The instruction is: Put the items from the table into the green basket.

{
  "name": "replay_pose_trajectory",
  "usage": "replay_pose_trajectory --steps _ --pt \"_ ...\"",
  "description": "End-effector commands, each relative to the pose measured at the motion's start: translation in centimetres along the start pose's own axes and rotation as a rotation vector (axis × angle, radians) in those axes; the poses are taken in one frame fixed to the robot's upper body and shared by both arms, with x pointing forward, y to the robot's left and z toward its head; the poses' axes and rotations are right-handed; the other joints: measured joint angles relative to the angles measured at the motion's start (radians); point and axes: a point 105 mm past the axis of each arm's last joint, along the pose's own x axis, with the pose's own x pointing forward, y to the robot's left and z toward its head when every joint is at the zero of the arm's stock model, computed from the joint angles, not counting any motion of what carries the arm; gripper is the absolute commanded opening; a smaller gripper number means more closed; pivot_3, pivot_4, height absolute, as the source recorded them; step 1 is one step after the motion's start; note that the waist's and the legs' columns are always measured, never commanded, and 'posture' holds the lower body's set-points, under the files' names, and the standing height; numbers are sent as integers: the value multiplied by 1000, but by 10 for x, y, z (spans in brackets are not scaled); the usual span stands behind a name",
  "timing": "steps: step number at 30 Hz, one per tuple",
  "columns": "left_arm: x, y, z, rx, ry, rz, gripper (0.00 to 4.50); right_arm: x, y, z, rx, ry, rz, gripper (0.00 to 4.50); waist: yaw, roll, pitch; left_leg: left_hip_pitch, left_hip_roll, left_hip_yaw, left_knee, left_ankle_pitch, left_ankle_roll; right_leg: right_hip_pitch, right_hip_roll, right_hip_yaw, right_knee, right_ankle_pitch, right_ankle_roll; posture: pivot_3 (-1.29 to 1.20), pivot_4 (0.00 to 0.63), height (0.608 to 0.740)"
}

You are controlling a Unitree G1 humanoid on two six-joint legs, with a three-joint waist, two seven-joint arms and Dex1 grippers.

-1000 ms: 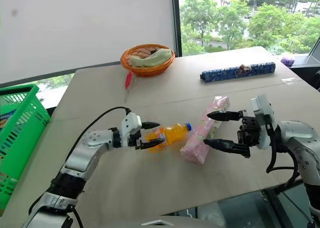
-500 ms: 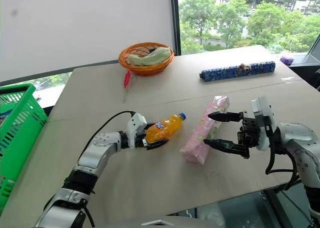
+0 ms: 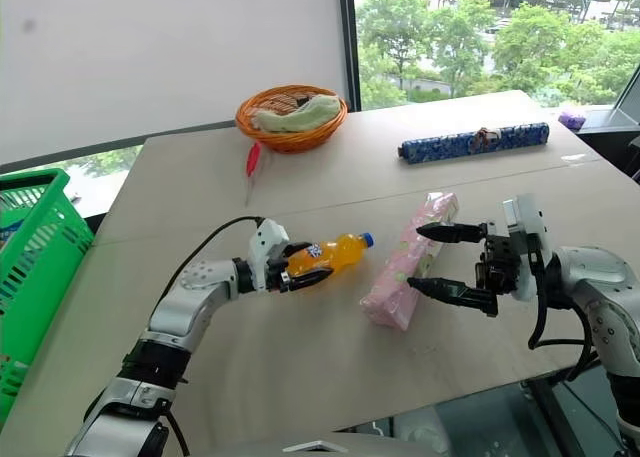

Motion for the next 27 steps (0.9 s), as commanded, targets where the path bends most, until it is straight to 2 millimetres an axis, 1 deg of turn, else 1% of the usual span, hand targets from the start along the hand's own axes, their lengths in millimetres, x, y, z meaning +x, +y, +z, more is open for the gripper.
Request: replay_pose_trajectory --steps 1,3,5,7,9,11,12,13,15,17,18,19,21,23,24,26,27 --pt "-13 29 43 49 -172 183 3046 1 -1 7 -49 -7 4 4500 1 -1 1 0 0 0 0 0 0 0 0 0 0 0 0 -273 0 740" --pt "-31 55 63 72 -234 360 3046 3 -2 11 -59 -19 9 4500 2 -4 3 0 0 0 0 0 0 0 0 0 0 0 0 -256 0 740" --pt "-53 81 76 88 -256 552 3046 7 -4 14 -96 -21 11 4500 1 -8 6 0 0 0 0 0 -1 -1 1 0 1 0 0 -234 0 740" --pt "-84 108 90 76 -292 760 3046 17 -12 19 -141 -40 1 4500 1 -10 6 0 0 0 0 1 -1 -1 1 0 1 0 0 -222 0 740" --pt "-130 133 112 92 -352 1002 3046 32 -20 25 -164 -83 -3 4500 -1 -10 6 0 0 0 0 2 -4 -1 2 1 1 0 0 -187 0 740" --pt "-176 147 132 105 -420 1200 3046 45 -24 32 -162 -130 21 4500 -3 -13 7 0 0 0 0 4 -6 -1 2 1 2 0 0 -154 0 740" --pt "-199 151 141 122 -449 1288 3046 52 -26 37 -165 -152 28 4500 -1 -13 7 0 0 0 0 4 -5 -2 2 1 3 1 -1 -133 0 740" --pt "-226 154 150 155 -465 1390 3046 60 -27 43 -167 -178 42 4500 1 -14 7 0 0 -1 0 6 -2 -3 2 1 3 1 -1 -133 0 740" --pt "-280 153 162 237 -454 1594 3046 79 -28 54 -167 -220 74 4500 2 -15 7 0 0 0 -1 6 -2 -5 3 2 3 1 -1 -93 0 740" --pt "-325 149 163 302 -400 1761 3046 96 -26 64 -174 -252 117 4500 6 -16 6 -2 0 0 -1 7 -2 -7 3 3 3 1 -1 -66 0 740" --pt "-343 146 160 336 -351 1818 3046 105 -25 69 -181 -267 138 4500 8 -16 6 -1 0 0 -2 7 -2 -8 3 2 3 1 -1 -50 0 740" --pt "-360 144 153 355 -286 1872 3046 113 -24 74 -190 -280 156 4500 10 -17 6 -1 0 0 -2 7 -2 -8 3 3 3 1 -1 -50 0 740" --pt "-387 139 139 327 -231 1963 3046 125 -22 80 -204 -295 182 4500 20 -17 5 -1 -1 0 -4 7 -2 -9 3 4 4 1 -1 -11 0 740" --pt "-407 132 126 314 -156 2035 3046 135 -23 85 -215 -306 188 4500 47 -18 5 -1 -2 0 -4 6 -2 -9 3 3 4 1 -1 -11 0 740" --pt "-413 129 121 311 -126 2053 3046 138 -24 86 -219 -309 185 4500 64 -19 4 -1 -2 0 -4 6 -2 -9 3 3 4 1 -1 16 0 740" --pt "-419 124 106 281 -53 2068 3046 144 -26 89 -230 -311 183 4500 91 -23 2 -1 -2 0 -4 6 -2 -9 3 3 5 1 -1 16 0 740" --pt "-418 123 98 261 -28 2057 3046 145 -26 90 -239 -314 189 4500 101 -25 2 -1 -2 0 -4 6 -4 -9 3 3 5 1 -2 16 0 740"
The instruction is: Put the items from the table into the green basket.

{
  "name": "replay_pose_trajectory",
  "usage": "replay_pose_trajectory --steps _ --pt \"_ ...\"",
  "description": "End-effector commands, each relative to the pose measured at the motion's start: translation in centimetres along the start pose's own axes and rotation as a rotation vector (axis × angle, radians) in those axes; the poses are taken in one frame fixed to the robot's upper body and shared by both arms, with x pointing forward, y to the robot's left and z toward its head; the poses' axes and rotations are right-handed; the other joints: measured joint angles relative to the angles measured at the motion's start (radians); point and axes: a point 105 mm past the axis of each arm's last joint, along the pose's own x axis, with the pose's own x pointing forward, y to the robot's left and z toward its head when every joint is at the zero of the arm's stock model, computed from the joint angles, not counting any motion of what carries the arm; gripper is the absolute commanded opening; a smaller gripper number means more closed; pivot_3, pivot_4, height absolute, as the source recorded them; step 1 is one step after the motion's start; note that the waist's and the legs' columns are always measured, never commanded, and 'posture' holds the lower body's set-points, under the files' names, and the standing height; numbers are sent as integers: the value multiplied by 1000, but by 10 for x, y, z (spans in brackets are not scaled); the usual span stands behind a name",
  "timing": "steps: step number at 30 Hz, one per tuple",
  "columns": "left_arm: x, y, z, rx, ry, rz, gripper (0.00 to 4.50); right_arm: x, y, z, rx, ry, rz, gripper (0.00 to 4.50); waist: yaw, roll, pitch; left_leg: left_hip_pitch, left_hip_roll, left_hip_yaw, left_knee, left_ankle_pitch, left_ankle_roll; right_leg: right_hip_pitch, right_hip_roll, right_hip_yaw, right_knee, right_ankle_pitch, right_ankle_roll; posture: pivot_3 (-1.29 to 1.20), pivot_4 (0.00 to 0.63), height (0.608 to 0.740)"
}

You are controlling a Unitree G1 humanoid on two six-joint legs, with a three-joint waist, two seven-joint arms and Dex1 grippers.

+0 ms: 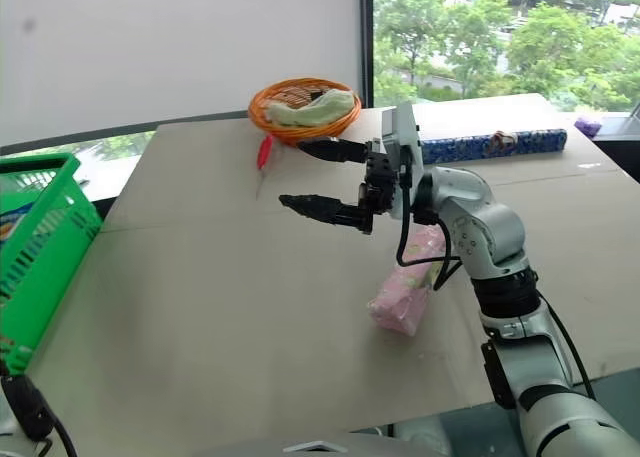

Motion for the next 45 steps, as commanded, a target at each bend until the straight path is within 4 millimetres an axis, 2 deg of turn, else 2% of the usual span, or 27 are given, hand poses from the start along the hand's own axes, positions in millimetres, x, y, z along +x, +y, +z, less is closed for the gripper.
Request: replay_pose_trajectory --steps 1,2,3,9,11,14,16,19,21,23,29,31,33,36,38,41,45 --pt "-3 13 16 27 -48 16 3546 8 -2 15 -74 -30 16 4500 27 -5 0 0 0 0 0 -1 -2 0 0 0 1 0 0 16 0 740" --pt "-5 7 10 45 -35 -17 4117 10 0 16 -75 -36 26 4500 34 -7 -1 0 0 0 0 -1 -4 -1 0 0 2 0 0 40 0 740" --pt "-7 3 5 56 -19 -46 4445 12 1 16 -76 -39 34 4500 53 -11 -3 0 0 0 0 -1 -4 -1 0 0 3 0 -1 40 0 740" --pt "-7 -1 -4 28 3 -61 4445 11 3 17 -81 -34 35 4500 93 -11 -3 2 0 2 1 1 -7 0 0 1 8 2 -3 33 0 740" --pt "-5 -8 3 -1 -33 -90 4445 9 3 16 -83 -28 24 4500 98 -11 -4 4 1 2 0 1 -8 -1 0 1 11 3 -4 19 0 740" --pt "-6 -28 28 -57 -152 -176 4445 5 1 14 -91 -12 1 4500 105 -12 -4 4 3 1 0 3 -12 -2 3 0 12 5 -8 6 0 740" --pt "-15 -58 52 -132 -260 -318 4445 -2 -4 15 -98 -6 -33 4500 106 -12 -4 4 3 1 -1 4 -14 -2 3 0 12 6 -9 -5 0 740" --pt "-45 -115 83 -253 -351 -601 4445 -18 -12 14 -113 16 -101 4500 108 -14 -5 3 3 1 -1 5 -14 -2 3 0 11 6 -9 -19 0 740" --pt "-71 -152 94 -240 -391 -791 4445 -30 -16 12 -126 46 -148 4500 101 -16 -7 2 3 2 0 6 -16 -2 2 0 11 6 -9 -32 0 740" --pt "-107 -194 99 -230 -397 -1022 4445 -51 -20 9 -131 87 -224 4500 90 -17 -7 2 3 2 0 6 -16 -3 2 1 11 6 -9 -51 0 740" --pt "-207 -285 105 -261 -310 -1446 4445 -111 -17 1 -114 202 -422 4500 41 -13 -5 0 4 3 -1 6 -15 -5 2 2 10 6 -9 -142 0 740" --pt "-255 -313 104 -234 -265 -1645 4445 -135 -8 -5 -96 265 -494 4500 22 -13 -5 -1 4 3 -1 6 -15 -5 2 2 9 6 -9 -185 0 740" --pt "-295 -332 104 -245 -186 -1807 4445 -154 2 -12 -88 329 -559 4500 7 -11 -4 -2 4 3 0 6 -14 -5 2 2 8 6 -9 -228 0 740" --pt "-327 -349 103 -299 -23 -1921 4445 -166 14 -15 -73 347 -627 4500 -34 -6 -2 -3 4 3 2 3 -9 -4 2 2 8 6 -8 -291 0 740" --pt "-342 -360 99 -320 91 -1960 4445 -172 23 -19 -64 360 -667 4500 -74 -3 0 -3 5 3 3 2 -9 -4 2 1 9 5 -7 -314 0 740" --pt "-365 -370 89 -275 206 -2034 4445 -181 36 -28 -58 399 -722 4500 -104 1 -2 -1 7 2 3 2 -9 -1 3 0 9 4 -6 -366 0 740" --pt "-374 -384 79 -183 278 -2020 4445 -183 45 -28 -54 388 -773 4500 -160 6 1 0 8 2 4 2 -9 1 4 -1 7 2 -2 -416 0 740"
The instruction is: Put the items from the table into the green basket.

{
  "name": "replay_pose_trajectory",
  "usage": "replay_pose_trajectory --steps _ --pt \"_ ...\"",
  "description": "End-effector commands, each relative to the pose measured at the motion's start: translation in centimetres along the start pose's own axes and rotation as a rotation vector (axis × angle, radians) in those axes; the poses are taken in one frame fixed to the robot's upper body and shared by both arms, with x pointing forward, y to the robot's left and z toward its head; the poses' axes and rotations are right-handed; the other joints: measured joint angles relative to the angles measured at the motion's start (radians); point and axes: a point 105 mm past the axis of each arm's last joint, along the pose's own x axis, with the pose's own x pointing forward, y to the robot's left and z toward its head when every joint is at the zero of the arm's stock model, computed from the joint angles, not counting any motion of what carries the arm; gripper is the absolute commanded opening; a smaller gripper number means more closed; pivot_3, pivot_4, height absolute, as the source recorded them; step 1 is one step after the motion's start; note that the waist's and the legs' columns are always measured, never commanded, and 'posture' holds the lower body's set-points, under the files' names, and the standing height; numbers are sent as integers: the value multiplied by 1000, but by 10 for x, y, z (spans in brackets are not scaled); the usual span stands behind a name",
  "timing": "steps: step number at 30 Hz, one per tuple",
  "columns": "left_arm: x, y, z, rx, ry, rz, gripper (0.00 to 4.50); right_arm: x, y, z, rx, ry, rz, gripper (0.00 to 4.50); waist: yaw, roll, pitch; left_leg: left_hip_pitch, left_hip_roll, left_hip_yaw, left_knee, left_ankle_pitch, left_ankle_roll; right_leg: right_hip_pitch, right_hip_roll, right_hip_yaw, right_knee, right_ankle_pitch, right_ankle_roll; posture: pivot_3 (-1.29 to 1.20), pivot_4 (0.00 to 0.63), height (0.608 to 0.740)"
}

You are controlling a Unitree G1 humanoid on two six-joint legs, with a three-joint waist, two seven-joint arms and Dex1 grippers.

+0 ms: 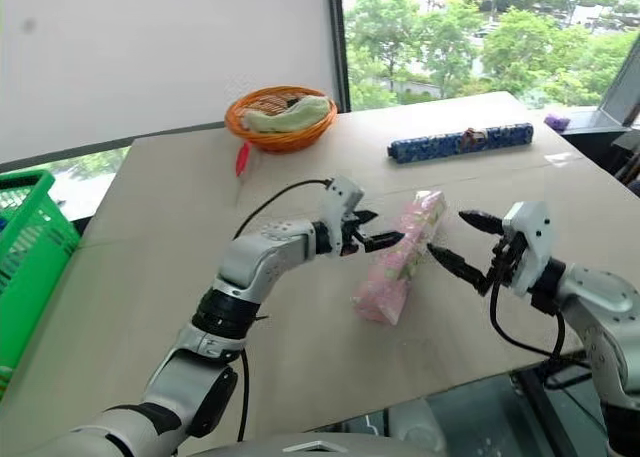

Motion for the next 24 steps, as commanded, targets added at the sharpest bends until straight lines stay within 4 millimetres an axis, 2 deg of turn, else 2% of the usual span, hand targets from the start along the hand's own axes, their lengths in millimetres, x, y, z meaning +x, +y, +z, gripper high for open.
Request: replay_pose_trajectory --steps 1,4,8,17,20,22,24 --pt "12 1 1 41 61 26 4445 -7 3 19 -49 -69 -50 4500 -21 0 0 0 0 0 0 0 0 1 0 0 -1 0 0 -428 0 740" --pt "22 0 -4 35 106 35 4445 -11 3 19 -44 -77 -82 4500 -49 2 -1 2 0 0 1 0 0 4 0 -2 -3 0 1 -452 0 740" --pt "29 -1 -12 44 164 50 4445 -14 4 18 -43 -77 -103 4500 -59 4 -2 2 1 -3 1 0 1 10 0 -4 -12 3 6 -464 0 740" --pt "23 23 -36 273 299 194 4445 -13 6 15 -38 -87 -116 4500 -83 7 -5 2 1 -2 1 -1 2 12 0 -4 -15 4 8 -482 0 740" --pt "23 26 -36 300 293 205 3735 -12 6 15 -40 -86 -109 4500 -96 9 -6 3 1 -2 1 -1 2 12 0 -4 -15 4 8 -479 0 740" --pt "24 26 -34 294 280 204 2656 -11 6 15 -42 -86 -106 4500 -102 9 -6 3 1 -2 1 -1 2 12 0 -4 -15 3 8 -472 0 740" --pt "24 27 -33 297 275 209 1887 -10 5 16 -43 -88 -102 4500 -103 9 -6 3 1 -2 1 -1 2 12 0 -4 -15 3 8 -468 0 740"
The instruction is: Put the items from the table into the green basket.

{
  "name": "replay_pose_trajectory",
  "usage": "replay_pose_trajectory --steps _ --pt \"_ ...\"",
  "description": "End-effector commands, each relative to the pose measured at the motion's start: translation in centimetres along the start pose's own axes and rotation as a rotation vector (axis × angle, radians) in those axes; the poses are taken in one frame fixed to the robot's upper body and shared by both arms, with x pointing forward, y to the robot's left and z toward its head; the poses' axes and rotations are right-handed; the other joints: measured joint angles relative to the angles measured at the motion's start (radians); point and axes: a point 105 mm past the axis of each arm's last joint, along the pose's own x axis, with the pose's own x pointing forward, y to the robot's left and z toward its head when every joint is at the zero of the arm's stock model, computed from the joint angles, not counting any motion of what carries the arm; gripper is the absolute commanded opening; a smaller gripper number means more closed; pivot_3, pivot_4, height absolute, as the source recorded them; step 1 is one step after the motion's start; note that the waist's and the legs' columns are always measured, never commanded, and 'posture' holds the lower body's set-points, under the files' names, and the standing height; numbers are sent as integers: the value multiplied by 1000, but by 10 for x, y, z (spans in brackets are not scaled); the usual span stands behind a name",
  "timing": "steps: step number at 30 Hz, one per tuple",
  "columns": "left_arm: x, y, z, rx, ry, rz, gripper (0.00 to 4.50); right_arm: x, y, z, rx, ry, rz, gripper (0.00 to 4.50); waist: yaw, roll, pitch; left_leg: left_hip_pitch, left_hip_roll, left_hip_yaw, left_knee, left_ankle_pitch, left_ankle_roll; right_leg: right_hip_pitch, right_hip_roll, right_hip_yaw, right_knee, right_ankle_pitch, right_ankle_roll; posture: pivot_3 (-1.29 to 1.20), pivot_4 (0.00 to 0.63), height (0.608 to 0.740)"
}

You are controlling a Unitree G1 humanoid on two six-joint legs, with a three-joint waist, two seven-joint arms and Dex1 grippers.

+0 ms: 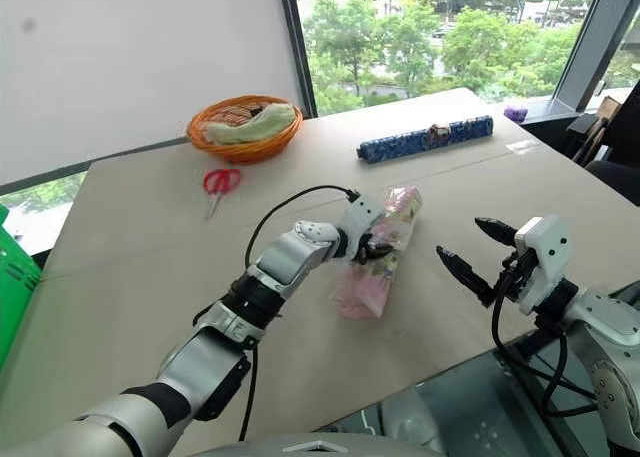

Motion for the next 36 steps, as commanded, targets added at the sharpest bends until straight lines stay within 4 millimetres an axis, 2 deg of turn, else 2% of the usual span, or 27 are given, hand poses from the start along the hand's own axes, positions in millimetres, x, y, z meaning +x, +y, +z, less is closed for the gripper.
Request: replay_pose_trajectory --steps 1,2,6,8,11,15,16,18,22,25,27,31,36 --pt "5 -1 -14 -1 51 4 1643 4 0 13 -44 -45 15 4500 0 0 0 0 0 0 0 0 0 0 0 0 0 0 0 -464 0 740" --pt "5 -1 -14 -3 49 7 1112 4 0 13 -45 -45 18 4500 0 0 0 0 0 0 0 0 0 0 0 0 0 0 0 -464 0 740" --pt "4 5 -12 -34 29 29 55 8 1 14 -44 -48 41 4500 2 0 0 0 0 0 0 0 0 1 0 -1 0 0 0 -451 0 740" --pt "1 6 -8 -36 0 13 16 11 4 13 -41 -42 60 4500 3 0 0 0 0 0 0 0 0 1 -1 -2 -1 0 0 -443 0 740" --pt "-7 24 7 -52 -85 64 16 15 5 14 -44 -41 83 4500 1 -1 1 0 0 0 0 0 0 1 -1 -2 -1 0 1 -433 0 740" --pt "-31 68 26 -36 -163 198 16 25 9 21 -30 -75 135 4500 -4 -2 5 -1 0 0 0 0 0 0 -1 -1 0 0 1 -409 0 740" --pt "-43 85 30 -2 -167 251 16 29 11 24 -27 -87 154 4500 -5 -3 7 -1 0 0 0 0 0 -2 -1 -1 1 0 1 -393 0 740" --pt "-73 123 40 74 -175 392 16 39 16 29 -19 -113 196 4500 -11 -5 11 -1 0 0 0 0 0 -4 0 0 2 0 1 -375 0 740" --pt "-134 180 49 79 -203 619 16 61 21 33 -31 -129 254 4500 -1 -4 11 -2 1 -1 -1 1 1 -5 2 1 3 1 0 -308 0 740" --pt "-203 227 42 97 -173 855 16 84 22 43 -45 -159 297 4500 9 -4 11 -2 1 -1 -2 3 4 -6 2 2 2 3 -4 -273 0 740" --pt "-248 248 36 117 -144 997 16 97 26 55 -38 -201 334 4500 15 -4 11 -3 0 0 -3 4 2 -9 2 3 3 3 -5 -230 0 740" --pt "-332 269 18 152 -60 1223 16 118 41 75 -35 -259 438 4500 43 -6 12 -7 0 0 -5 5 1 -16 2 4 4 3 -5 -158 0 740" --pt "-407 269 -16 138 57 1392 16 135 62 89 -35 -296 575 4500 115 -6 12 -9 -1 0 -6 5 1 -20 2 6 6 4 -6 -63 0 740"
